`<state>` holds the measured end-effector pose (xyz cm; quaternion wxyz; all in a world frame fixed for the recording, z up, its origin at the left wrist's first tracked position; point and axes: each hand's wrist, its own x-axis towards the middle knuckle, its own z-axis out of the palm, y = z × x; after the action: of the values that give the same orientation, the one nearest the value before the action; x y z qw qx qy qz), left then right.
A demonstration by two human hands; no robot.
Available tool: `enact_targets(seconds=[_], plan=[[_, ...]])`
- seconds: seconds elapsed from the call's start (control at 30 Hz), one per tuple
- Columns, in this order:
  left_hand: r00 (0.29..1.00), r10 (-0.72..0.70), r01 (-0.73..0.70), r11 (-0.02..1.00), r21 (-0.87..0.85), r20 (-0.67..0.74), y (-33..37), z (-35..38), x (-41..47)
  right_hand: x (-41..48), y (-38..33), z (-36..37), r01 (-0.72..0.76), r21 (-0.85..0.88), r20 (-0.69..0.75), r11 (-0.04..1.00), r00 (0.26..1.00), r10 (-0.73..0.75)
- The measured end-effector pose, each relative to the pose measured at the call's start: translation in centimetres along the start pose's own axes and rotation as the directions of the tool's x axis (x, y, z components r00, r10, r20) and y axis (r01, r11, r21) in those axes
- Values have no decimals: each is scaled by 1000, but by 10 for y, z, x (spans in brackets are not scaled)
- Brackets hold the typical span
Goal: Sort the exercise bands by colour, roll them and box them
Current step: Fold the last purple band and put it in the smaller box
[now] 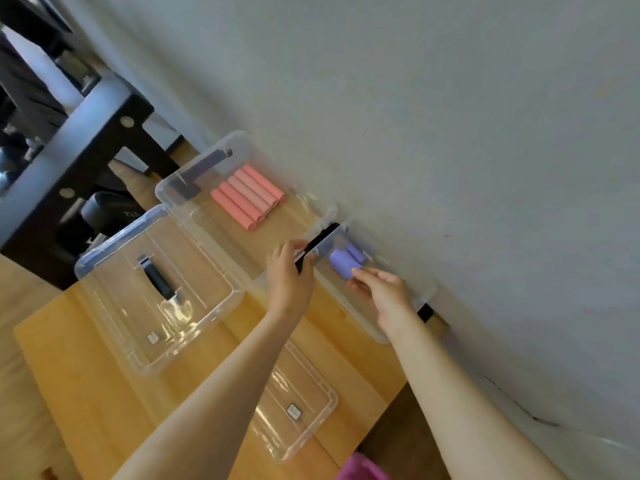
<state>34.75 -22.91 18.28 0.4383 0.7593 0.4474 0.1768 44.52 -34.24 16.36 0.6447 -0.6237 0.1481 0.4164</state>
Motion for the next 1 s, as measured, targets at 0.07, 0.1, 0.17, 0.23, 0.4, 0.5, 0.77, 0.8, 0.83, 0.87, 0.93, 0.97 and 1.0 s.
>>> enact_targets(seconds=[0.07,0.1,0.17,0.23,0.4,0.5,0.77,0.8,0.83,0.87,0.93,0.97,1.0], plan=[[999,47,-48,989,143,7,-13,4,7,16,12,-6,-73,29,-17,997,997,74],[998,52,-56,982,183,25,-19,6,12,25,17,-9,-102,53,-17,993,994,103],[997,54,-67,969,239,61,-33,14,21,40,23,-14,-145,98,-13,984,989,147],[994,62,-84,958,276,86,-46,23,31,56,29,-17,-180,96,-9,979,983,181],[986,151,-166,926,338,71,-74,45,42,87,51,-14,-229,3,-11,973,973,229],[984,173,-174,918,357,34,-83,52,41,101,67,-10,-237,-114,-6,965,971,238],[971,238,-214,917,337,-30,-90,57,39,117,78,0,-221,-194,-45,956,975,216],[969,244,-219,914,340,-33,-90,58,39,118,78,1,-223,-187,-44,957,975,219],[967,253,-226,911,344,-36,-91,58,39,119,78,1,-228,-179,-45,957,974,224],[965,261,-232,909,347,-39,-92,58,40,119,78,1,-236,-170,-47,957,972,232],[960,277,-245,904,350,-43,-93,59,41,120,79,3,-248,-141,-48,959,969,243],[958,282,-249,903,351,-46,-93,60,41,121,79,3,-249,-124,-50,960,968,245],[957,286,-251,901,354,-49,-93,60,41,122,79,4,-248,-110,-53,962,968,244]])
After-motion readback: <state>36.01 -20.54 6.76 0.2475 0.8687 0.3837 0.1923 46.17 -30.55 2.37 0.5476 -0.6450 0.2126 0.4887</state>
